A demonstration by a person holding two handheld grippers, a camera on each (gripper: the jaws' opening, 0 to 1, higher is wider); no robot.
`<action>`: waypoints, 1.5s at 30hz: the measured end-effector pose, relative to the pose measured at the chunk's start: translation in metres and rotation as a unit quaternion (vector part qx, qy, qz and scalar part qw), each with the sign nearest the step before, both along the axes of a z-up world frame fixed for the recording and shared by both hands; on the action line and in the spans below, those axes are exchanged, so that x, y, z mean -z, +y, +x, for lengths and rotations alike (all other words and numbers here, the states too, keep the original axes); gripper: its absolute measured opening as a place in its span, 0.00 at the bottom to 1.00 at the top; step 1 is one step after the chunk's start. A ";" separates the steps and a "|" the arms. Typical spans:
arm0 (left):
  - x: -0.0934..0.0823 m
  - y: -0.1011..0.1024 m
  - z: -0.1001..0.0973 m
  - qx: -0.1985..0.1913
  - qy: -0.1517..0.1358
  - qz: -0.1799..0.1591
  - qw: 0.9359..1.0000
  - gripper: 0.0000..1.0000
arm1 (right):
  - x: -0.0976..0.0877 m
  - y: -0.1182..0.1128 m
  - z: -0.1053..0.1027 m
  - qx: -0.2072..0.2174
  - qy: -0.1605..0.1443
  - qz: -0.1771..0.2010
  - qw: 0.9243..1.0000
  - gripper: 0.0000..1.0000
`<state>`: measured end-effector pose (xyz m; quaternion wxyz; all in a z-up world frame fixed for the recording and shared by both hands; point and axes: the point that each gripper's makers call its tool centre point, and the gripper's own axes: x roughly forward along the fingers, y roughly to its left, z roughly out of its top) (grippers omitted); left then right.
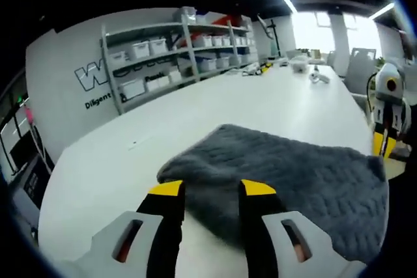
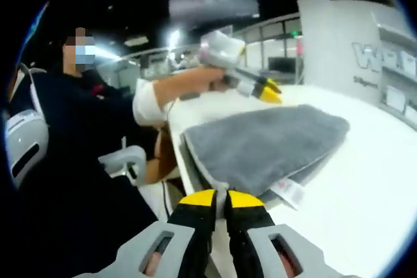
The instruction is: Open the folded towel by lifting each exposed corner and separating the folded layers until the towel lies flat within the target outline without major curled edges
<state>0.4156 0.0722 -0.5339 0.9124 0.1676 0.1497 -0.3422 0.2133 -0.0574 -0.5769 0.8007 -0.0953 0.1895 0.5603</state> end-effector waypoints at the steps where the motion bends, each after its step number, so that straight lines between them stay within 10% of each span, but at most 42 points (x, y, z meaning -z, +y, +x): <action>1: -0.001 -0.003 -0.005 0.006 -0.002 0.000 1.000 0.32 | 0.000 0.000 0.000 0.001 -0.003 -0.003 1.000 0.02; 13: 0.006 -0.021 -0.044 0.058 -0.016 0.013 0.998 0.34 | -0.003 -0.003 0.002 0.002 -0.002 0.003 1.000 0.01; 27: 0.015 -0.058 -0.111 0.115 0.019 -0.057 0.992 0.43 | -0.011 -0.004 0.019 0.013 0.031 0.023 0.999 0.00; 45: 0.003 -0.113 -0.187 0.197 -0.028 -0.073 0.977 0.42 | -0.016 -0.005 0.006 0.001 -0.060 -0.094 0.994 0.01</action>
